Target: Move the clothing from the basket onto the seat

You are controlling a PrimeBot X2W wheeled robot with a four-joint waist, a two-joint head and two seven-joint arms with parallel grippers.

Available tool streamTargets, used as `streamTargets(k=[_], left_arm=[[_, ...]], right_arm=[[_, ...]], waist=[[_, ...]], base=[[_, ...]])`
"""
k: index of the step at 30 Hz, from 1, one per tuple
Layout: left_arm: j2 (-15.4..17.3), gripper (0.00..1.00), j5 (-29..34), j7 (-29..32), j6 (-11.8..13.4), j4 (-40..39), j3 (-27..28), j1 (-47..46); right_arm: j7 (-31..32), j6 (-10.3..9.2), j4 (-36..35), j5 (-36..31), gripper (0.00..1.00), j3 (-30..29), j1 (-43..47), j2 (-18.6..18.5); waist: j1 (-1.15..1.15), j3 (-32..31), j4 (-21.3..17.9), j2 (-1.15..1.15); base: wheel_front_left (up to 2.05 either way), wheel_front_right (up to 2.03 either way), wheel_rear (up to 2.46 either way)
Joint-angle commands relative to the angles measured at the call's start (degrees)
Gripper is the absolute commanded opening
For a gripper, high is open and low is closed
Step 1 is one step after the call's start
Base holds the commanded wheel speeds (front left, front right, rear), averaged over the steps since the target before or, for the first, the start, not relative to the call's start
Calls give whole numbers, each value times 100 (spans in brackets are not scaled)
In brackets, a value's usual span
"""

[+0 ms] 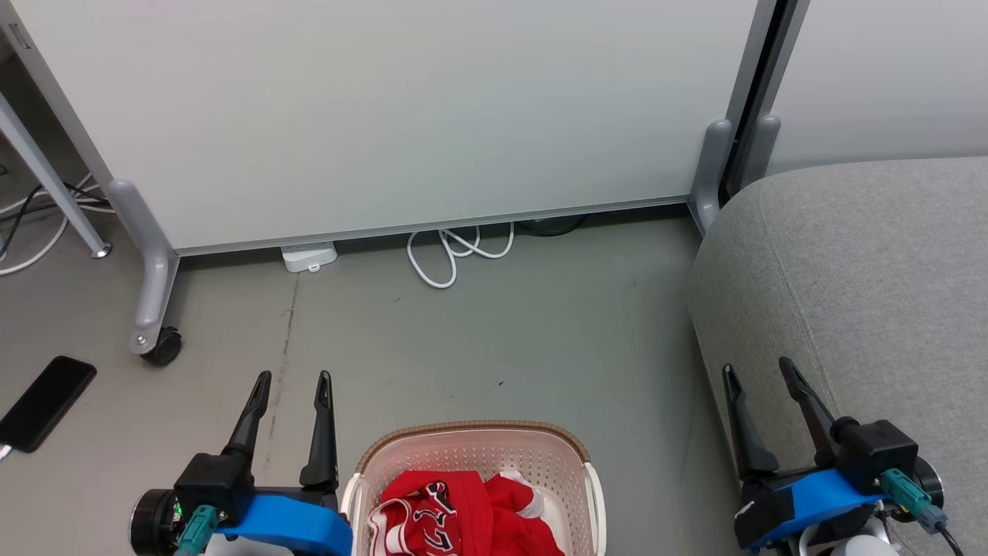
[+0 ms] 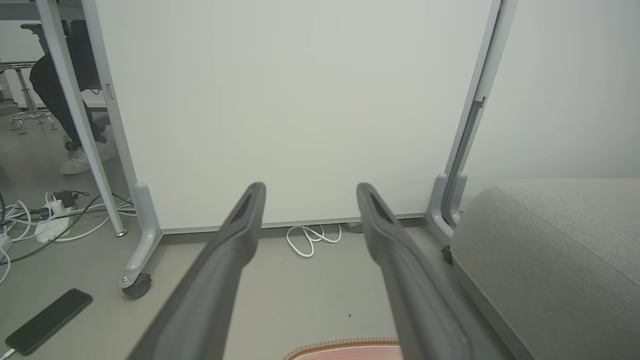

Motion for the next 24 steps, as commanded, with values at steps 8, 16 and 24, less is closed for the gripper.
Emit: streamTargets(k=[8,16,24], left_arm=[[-29,100,259,-100,-15,65,27,14],[-52,100,217,-100,-28,96,62,7],[-68,100,217,-100,-44,117,93,15]], right_arm=[[-113,14,15,-298,100,35,-28,-36],[-114,14,31,-238,100,34,-43,-35],[-120,14,37,-209,100,37,-46,-35]], waist=[[0,-4,-12,0],[0,-1,-23,0],[0,-3,-33,0]], base=[[0,0,0],[0,0,0],[0,0,0]])
